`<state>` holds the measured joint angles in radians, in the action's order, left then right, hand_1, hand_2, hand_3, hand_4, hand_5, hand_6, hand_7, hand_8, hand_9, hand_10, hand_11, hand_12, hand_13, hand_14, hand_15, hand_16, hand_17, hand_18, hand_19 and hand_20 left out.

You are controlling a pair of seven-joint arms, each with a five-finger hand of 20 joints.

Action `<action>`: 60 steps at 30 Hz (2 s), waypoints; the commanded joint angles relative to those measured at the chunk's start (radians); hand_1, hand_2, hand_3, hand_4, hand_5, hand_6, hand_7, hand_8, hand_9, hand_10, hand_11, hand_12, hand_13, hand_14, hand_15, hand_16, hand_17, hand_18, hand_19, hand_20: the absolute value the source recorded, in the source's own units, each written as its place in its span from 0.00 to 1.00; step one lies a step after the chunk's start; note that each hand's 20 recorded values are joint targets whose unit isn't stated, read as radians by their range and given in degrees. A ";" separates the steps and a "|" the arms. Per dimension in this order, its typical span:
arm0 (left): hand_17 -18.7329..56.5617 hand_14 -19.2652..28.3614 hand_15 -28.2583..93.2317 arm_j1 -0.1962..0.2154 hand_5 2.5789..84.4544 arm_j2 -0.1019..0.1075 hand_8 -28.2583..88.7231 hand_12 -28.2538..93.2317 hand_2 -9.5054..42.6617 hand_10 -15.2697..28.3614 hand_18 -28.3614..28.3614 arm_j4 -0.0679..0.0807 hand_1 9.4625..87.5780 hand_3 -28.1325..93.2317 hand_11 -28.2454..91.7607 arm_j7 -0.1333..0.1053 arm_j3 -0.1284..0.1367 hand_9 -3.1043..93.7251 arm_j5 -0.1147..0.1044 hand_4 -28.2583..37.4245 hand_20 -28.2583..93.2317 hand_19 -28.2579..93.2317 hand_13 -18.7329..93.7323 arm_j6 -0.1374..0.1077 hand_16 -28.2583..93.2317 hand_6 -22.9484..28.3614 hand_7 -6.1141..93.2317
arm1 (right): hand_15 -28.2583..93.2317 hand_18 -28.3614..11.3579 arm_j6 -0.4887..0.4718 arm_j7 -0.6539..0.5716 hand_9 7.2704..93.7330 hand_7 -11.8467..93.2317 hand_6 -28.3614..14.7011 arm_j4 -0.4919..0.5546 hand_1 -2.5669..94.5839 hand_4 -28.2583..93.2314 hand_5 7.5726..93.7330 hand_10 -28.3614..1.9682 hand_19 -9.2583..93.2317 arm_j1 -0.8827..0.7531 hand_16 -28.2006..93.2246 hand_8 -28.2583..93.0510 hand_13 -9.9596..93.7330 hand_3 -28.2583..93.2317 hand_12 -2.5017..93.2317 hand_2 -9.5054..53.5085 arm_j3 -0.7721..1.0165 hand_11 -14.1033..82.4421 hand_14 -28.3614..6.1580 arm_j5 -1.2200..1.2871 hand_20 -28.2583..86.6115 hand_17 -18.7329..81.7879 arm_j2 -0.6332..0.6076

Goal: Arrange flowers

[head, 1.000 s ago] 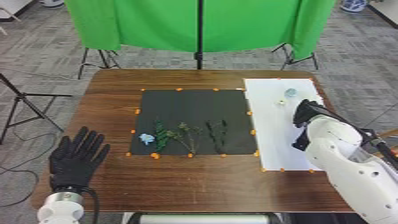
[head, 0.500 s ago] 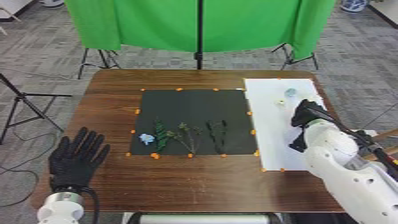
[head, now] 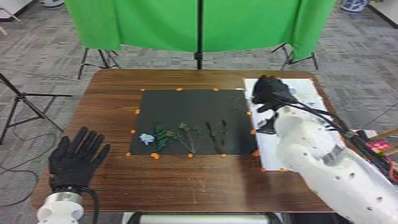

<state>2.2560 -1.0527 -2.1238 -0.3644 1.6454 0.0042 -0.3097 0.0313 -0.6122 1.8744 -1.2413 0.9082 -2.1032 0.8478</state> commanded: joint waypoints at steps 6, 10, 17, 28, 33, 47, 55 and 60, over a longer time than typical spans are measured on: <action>0.19 0.68 0.54 -0.009 0.48 0.009 0.14 0.31 0.48 0.68 0.71 0.011 0.23 0.85 0.44 0.000 -0.039 0.40 -0.004 0.00 0.34 0.48 0.41 -0.006 0.18 0.57 0.25 | 0.62 0.18 -0.087 0.239 0.77 0.39 0.59 -0.261 0.65 0.02 0.69 0.52 0.84 0.398 0.59 0.32 0.71 0.80 0.57 0.03 -0.312 0.36 0.60 0.004 0.58 0.54 0.326; 0.19 0.68 0.54 -0.024 0.48 0.017 0.14 0.31 0.48 0.68 0.72 0.016 0.24 0.85 0.44 -0.005 -0.049 0.40 -0.002 0.00 0.34 0.48 0.41 -0.007 0.18 0.57 0.25 | 0.62 0.18 -0.112 0.259 0.77 0.39 0.59 -0.315 0.65 0.02 0.69 0.53 0.83 0.437 0.58 0.32 0.71 0.80 0.57 0.03 -0.367 0.36 0.61 -0.007 0.58 0.54 0.373; 0.19 0.69 0.55 -0.071 0.49 0.033 0.14 0.31 0.48 0.68 0.72 0.036 0.23 0.85 0.45 -0.001 -0.070 0.40 -0.001 0.00 0.34 0.49 0.41 0.005 0.18 0.58 0.26 | 0.62 0.19 -0.101 0.264 0.77 0.40 0.58 -0.396 0.65 0.02 0.68 0.52 0.83 0.461 0.57 0.31 0.71 0.79 0.56 0.06 -0.415 0.36 0.59 0.050 0.57 0.54 0.455; 0.18 0.70 0.61 -0.100 0.50 0.051 0.12 0.29 0.47 0.71 0.72 0.045 0.24 0.86 0.50 -0.005 -0.092 0.42 -0.002 0.00 0.34 0.50 0.41 0.024 0.15 0.58 0.29 | 0.62 0.20 -0.158 0.280 0.78 0.40 0.56 -0.539 0.66 0.01 0.69 0.50 0.82 0.453 0.55 0.30 0.71 0.77 0.54 0.08 -0.468 0.35 0.57 -0.116 0.56 0.55 0.542; 0.18 0.71 0.63 -0.082 0.50 0.060 0.11 0.29 0.47 0.71 0.72 0.036 0.24 0.86 0.51 -0.021 -0.090 0.42 -0.008 0.00 0.34 0.50 0.41 0.026 0.14 0.58 0.30 | 0.61 0.21 -0.166 0.251 0.79 0.40 0.56 -0.534 0.65 0.00 0.69 0.50 0.81 0.444 0.54 0.30 0.71 0.80 0.52 0.06 -0.492 0.33 0.57 -0.142 0.55 0.55 0.533; 0.17 0.72 0.66 -0.104 0.50 0.061 0.10 0.28 0.47 0.72 0.72 0.048 0.24 0.86 0.55 -0.016 -0.104 0.42 -0.009 0.00 0.33 0.51 0.41 0.030 0.12 0.58 0.32 | 0.58 0.23 -0.208 0.262 0.74 0.37 0.55 -0.557 0.62 0.00 0.66 0.45 0.78 0.396 0.48 0.27 0.70 0.77 0.36 0.08 -0.436 0.33 0.51 -0.201 0.50 0.54 0.571; 0.17 0.72 0.67 -0.104 0.50 0.057 0.10 0.27 0.47 0.71 0.72 0.050 0.24 0.86 0.55 -0.014 -0.101 0.42 -0.009 0.00 0.33 0.52 0.42 0.024 0.12 0.58 0.32 | 0.54 0.25 -0.287 0.268 0.67 0.36 0.56 -0.555 0.61 0.00 0.64 0.44 0.76 0.374 0.45 0.26 0.68 0.78 0.21 0.11 -0.393 0.31 0.51 -0.213 0.47 0.53 0.583; 0.17 0.72 0.67 -0.103 0.51 0.057 0.10 0.27 0.47 0.71 0.72 0.048 0.24 0.86 0.55 -0.017 -0.100 0.42 -0.011 0.00 0.33 0.52 0.42 0.021 0.12 0.57 0.33 | 0.54 0.23 -0.287 0.263 0.65 0.34 0.58 -0.544 0.59 0.00 0.63 0.48 0.76 0.376 0.43 0.24 0.68 0.80 0.19 0.10 -0.400 0.29 0.49 -0.200 0.47 0.52 0.580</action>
<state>2.1423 -0.9968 -2.0831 -0.3816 1.5483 0.0007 -0.2877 -0.2603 -0.3510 1.3247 -0.8708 0.5142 -2.2960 1.4243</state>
